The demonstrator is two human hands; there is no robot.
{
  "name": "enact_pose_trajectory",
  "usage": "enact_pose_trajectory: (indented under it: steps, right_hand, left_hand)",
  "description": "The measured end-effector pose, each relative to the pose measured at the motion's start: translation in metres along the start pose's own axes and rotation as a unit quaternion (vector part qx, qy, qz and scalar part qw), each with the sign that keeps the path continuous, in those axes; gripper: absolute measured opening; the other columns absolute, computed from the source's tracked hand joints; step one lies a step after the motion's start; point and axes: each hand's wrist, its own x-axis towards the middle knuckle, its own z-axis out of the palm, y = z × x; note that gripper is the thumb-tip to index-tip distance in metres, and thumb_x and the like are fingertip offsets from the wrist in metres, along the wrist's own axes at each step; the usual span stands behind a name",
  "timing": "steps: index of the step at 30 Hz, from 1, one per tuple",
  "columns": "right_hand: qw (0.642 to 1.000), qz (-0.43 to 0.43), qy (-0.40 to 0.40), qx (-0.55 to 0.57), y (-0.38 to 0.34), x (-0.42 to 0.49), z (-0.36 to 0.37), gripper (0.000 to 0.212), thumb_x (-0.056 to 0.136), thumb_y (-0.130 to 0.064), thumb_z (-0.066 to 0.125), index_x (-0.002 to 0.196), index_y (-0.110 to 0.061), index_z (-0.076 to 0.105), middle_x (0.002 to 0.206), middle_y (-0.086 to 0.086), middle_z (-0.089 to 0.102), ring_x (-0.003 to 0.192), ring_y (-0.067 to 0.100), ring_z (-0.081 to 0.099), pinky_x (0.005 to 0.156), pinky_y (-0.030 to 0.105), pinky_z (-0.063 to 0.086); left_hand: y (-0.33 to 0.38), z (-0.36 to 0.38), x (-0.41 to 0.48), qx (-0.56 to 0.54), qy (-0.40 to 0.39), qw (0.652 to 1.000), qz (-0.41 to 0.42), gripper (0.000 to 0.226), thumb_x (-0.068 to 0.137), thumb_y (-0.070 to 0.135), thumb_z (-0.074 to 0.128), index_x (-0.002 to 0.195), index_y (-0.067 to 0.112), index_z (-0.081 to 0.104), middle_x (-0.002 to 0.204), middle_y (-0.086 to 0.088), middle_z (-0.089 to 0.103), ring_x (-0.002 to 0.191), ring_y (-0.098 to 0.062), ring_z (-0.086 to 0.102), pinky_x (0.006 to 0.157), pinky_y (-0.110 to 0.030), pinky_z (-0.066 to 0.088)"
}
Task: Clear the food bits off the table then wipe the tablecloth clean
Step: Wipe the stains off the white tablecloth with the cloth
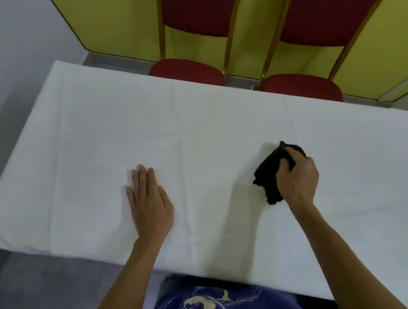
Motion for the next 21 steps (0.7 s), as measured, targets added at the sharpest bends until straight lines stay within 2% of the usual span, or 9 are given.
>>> enact_pose_trajectory:
  steps: [1, 4, 6, 9, 13, 16, 18, 19, 21]
  right_hand:
    - [1.000, -0.023, -0.013, 0.015, -0.023, -0.002, 0.011, 0.038, 0.099, -0.017, 0.050, 0.135, -0.020, 0.058, 0.113, 0.010, 0.058, 0.099, 0.024, 0.059, 0.081, 0.022, 0.038]
    - [0.982, -0.166, -0.082, 0.040, -0.101, -0.029, 0.060, 0.037, 0.098, -0.021, 0.053, 0.135, -0.024, 0.058, 0.110, 0.005, 0.056, 0.090, 0.017, 0.057, 0.078, 0.022, 0.042]
    - [0.956, -0.249, -0.149, 0.032, -0.139, -0.049, 0.097, 0.037, 0.097, -0.022, 0.053, 0.133, -0.027, 0.059, 0.111, 0.007, 0.056, 0.092, 0.024, 0.060, 0.077, 0.029, 0.048]
    - [0.918, -0.313, -0.240, -0.038, -0.162, -0.061, 0.130, 0.041, 0.097, -0.022, 0.049, 0.137, -0.031, 0.055, 0.108, 0.011, 0.055, 0.087, 0.033, 0.059, 0.077, 0.039, 0.052]
    - [0.909, -0.346, -0.198, -0.121, -0.141, -0.021, 0.118, 0.048, 0.089, -0.019, 0.055, 0.133, -0.036, 0.058, 0.097, 0.013, 0.058, 0.075, 0.036, 0.056, 0.075, 0.040, 0.047]
    - [0.925, -0.322, -0.117, -0.168, -0.110, 0.036, 0.090, 0.046, 0.089, -0.022, 0.054, 0.131, -0.039, 0.059, 0.095, 0.013, 0.061, 0.076, 0.037, 0.058, 0.077, 0.041, 0.044]
    - [0.942, -0.263, -0.081, -0.190, -0.090, 0.071, 0.071, 0.044, 0.092, -0.022, 0.050, 0.132, -0.038, 0.058, 0.099, 0.014, 0.062, 0.080, 0.037, 0.059, 0.082, 0.042, 0.045]
    - [0.957, -0.219, -0.071, -0.177, -0.085, 0.083, 0.062, 0.043, 0.094, -0.020, 0.049, 0.132, -0.037, 0.058, 0.104, 0.015, 0.063, 0.085, 0.036, 0.060, 0.085, 0.043, 0.047]
    - [0.993, -0.085, -0.058, -0.061, -0.087, 0.099, 0.054, 0.042, 0.094, -0.015, 0.050, 0.131, -0.031, 0.062, 0.117, 0.012, 0.066, 0.102, 0.033, 0.062, 0.091, 0.036, 0.049]
  left_hand:
    - [0.004, -0.001, 0.007, -0.014, 0.016, 1.000, -0.015, 0.050, 0.104, 0.014, 0.031, 0.154, 0.005, 0.027, 0.165, -0.008, 0.014, 0.154, -0.021, 0.004, 0.125, -0.044, 0.000]
    - [0.016, -0.003, 0.032, -0.044, 0.036, 0.998, -0.030, 0.050, 0.105, 0.013, 0.029, 0.154, 0.004, 0.026, 0.165, -0.009, 0.014, 0.154, -0.021, 0.004, 0.125, -0.041, -0.002]
    - [0.014, 0.001, 0.046, -0.037, 0.029, 0.999, -0.023, 0.052, 0.105, 0.015, 0.031, 0.154, 0.004, 0.023, 0.165, -0.011, 0.013, 0.154, -0.022, 0.004, 0.125, -0.044, 0.000]
    - [0.002, 0.010, 0.051, 0.000, 0.019, 1.000, -0.004, 0.063, 0.101, 0.025, 0.041, 0.157, 0.008, 0.016, 0.166, -0.010, 0.011, 0.154, -0.023, 0.002, 0.125, -0.045, 0.002]
    - [-0.005, 0.015, 0.049, 0.005, 0.052, 0.998, 0.019, 0.051, 0.105, 0.020, 0.029, 0.153, 0.003, 0.028, 0.164, -0.012, 0.019, 0.153, -0.024, 0.011, 0.125, -0.045, 0.009]
    - [-0.006, 0.017, 0.049, 0.012, 0.059, 0.998, 0.023, 0.050, 0.106, 0.021, 0.026, 0.153, 0.004, 0.029, 0.164, -0.011, 0.019, 0.154, -0.023, 0.010, 0.125, -0.045, 0.011]
    - [-0.009, 0.017, 0.050, 0.004, 0.054, 0.998, 0.022, 0.051, 0.105, 0.021, 0.024, 0.153, 0.005, 0.028, 0.164, -0.010, 0.017, 0.154, -0.023, 0.009, 0.125, -0.044, 0.010]
    - [-0.009, 0.016, 0.050, 0.001, 0.054, 0.998, 0.021, 0.051, 0.104, 0.020, 0.025, 0.153, 0.005, 0.029, 0.164, -0.010, 0.017, 0.154, -0.023, 0.009, 0.125, -0.044, 0.009]
    - [-0.005, 0.015, 0.053, 0.000, 0.060, 0.998, 0.010, 0.052, 0.102, 0.018, 0.026, 0.152, 0.004, 0.031, 0.164, -0.011, 0.020, 0.153, -0.025, 0.010, 0.125, -0.043, 0.008]
